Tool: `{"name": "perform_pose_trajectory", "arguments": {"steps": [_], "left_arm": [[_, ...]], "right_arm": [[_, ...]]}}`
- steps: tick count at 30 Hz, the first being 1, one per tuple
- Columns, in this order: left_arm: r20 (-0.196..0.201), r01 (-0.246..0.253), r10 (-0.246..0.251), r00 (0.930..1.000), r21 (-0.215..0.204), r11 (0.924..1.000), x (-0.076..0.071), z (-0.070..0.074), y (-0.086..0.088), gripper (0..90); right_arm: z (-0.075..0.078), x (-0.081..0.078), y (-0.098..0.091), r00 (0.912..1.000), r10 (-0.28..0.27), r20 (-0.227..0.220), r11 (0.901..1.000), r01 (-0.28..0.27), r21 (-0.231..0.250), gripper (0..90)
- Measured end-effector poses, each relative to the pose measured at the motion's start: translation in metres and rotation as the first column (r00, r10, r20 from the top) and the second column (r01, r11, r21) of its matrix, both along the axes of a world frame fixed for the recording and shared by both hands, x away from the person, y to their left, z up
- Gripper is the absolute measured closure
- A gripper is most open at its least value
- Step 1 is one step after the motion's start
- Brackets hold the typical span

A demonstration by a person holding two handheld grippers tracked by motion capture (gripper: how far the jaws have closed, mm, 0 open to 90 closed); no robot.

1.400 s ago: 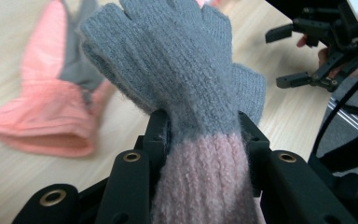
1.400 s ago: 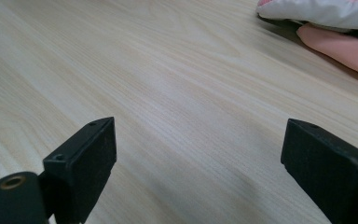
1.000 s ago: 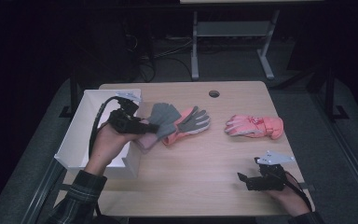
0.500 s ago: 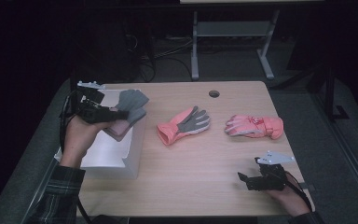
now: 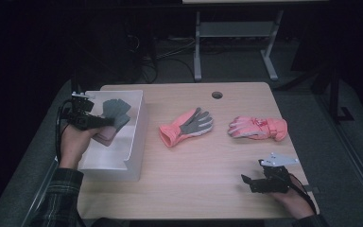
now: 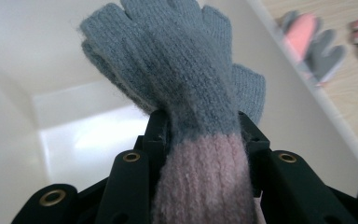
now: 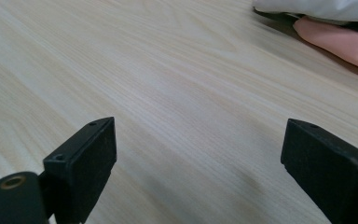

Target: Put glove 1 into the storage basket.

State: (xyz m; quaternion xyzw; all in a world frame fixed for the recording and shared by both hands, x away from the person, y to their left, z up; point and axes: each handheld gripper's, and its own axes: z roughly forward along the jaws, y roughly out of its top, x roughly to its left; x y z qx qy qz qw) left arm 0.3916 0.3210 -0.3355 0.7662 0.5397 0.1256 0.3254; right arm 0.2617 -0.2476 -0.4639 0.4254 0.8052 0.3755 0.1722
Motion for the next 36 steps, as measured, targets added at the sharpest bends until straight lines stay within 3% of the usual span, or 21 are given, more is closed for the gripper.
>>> {"name": "perform_pose_trajectory", "arguments": {"steps": [9, 17, 26, 29, 32, 36], "left_arm": [[-0.056, -0.063, 0.065, 0.9963, 0.031, 0.9975, 0.012, -0.033, 0.012, 63.0], [-0.094, -0.087, 0.096, 0.9909, 0.096, 0.9916, 0.019, -0.053, 0.011, 62.3], [-0.140, -0.068, 0.094, 0.9856, 0.179, 0.9815, 0.023, -0.072, 0.008, 59.6], [-0.154, -0.070, 0.099, 0.9831, 0.187, 0.9799, 0.023, -0.078, 0.008, 58.3], [-0.163, -0.083, 0.118, 0.9796, 0.205, 0.9752, 0.023, -0.082, 0.005, 54.4], [-0.149, -0.091, 0.125, 0.9809, 0.219, 0.9715, 0.023, -0.083, 0.001, 40.2]], "right_arm": [[0.000, 0.000, 0.002, 0.9999, 0.011, 0.002, 0.9999, -0.011, -0.005, 10.0], [0.000, 0.000, 0.000, 1.0000, 0.004, 0.000, 1.0000, -0.004, 0.001, 10.0], [0.000, 0.000, 0.001, 0.9999, 0.011, 0.005, 0.9999, -0.011, -0.003, 10.0], [0.000, 0.000, 0.000, 1.0000, 0.008, 0.002, 1.0000, -0.008, 0.000, 10.0], [0.000, 0.000, 0.001, 0.9999, 0.011, 0.006, 0.9999, -0.011, -0.001, 10.0], [0.000, -0.001, 0.001, 0.9999, 0.011, 0.005, 0.9999, -0.011, -0.001, 10.0]]}}
